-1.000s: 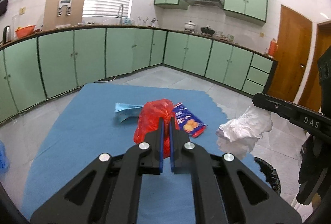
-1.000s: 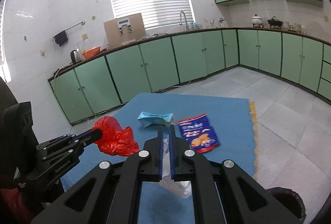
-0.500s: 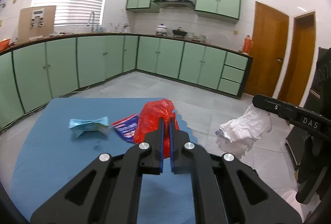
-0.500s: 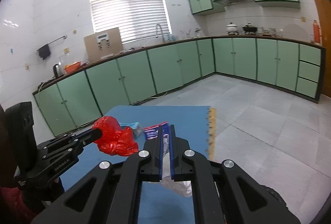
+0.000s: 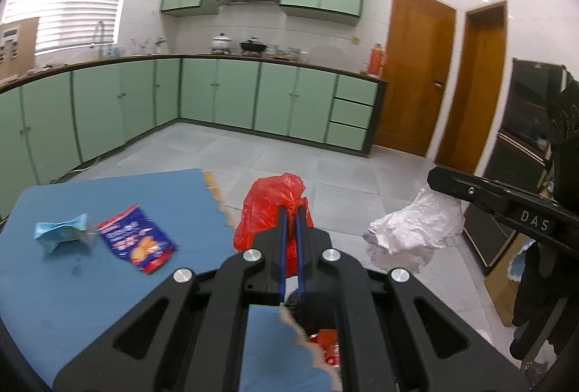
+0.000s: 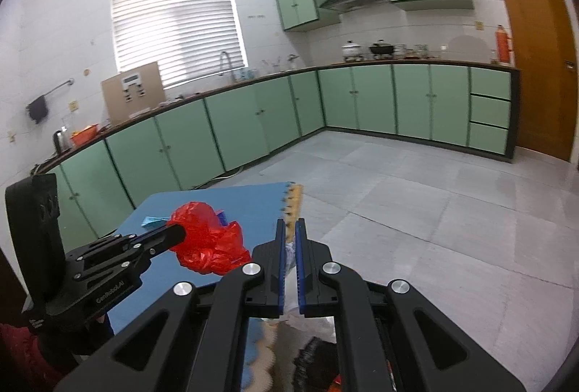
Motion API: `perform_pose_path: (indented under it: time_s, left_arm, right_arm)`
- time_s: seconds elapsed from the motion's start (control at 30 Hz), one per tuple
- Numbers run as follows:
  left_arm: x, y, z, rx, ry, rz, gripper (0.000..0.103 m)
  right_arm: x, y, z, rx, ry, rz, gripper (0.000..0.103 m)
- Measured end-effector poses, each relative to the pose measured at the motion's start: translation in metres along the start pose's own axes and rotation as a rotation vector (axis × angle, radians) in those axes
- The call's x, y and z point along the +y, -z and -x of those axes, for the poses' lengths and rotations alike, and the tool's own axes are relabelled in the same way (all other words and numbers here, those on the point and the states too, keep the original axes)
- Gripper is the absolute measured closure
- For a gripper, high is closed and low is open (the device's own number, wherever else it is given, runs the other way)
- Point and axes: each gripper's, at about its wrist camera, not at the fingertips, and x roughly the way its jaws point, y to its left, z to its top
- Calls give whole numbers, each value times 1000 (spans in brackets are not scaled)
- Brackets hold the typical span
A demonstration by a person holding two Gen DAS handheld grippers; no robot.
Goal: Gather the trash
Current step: 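Carry the red bag and white tissue to the black bin, then open both grippers over the black bin to drop bag and tissue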
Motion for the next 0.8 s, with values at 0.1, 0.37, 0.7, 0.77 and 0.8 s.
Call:
perform_pose_path:
  time_s: [0.1, 0.37, 0.7, 0.77, 0.8]
  left_arm:
    - [-17, 2, -11, 7, 37, -19, 100]
    - [-60, 16, -56, 65, 131, -53, 100]
    - [-86, 54, -111, 186, 168, -85, 100]
    - [-87, 59, -119, 210, 169, -78, 99]
    - [-85, 61, -123, 225, 171, -71, 98]
  right_arm:
    - [-17, 5, 7, -3, 29, -18, 98]
    - [-65, 33, 11, 33, 109, -84, 98]
    - [-110, 78, -8, 112, 148, -182, 98]
    - [-114, 82, -11, 122, 152, -187, 95]
    - [-117, 83, -13, 127, 157, -190, 94]
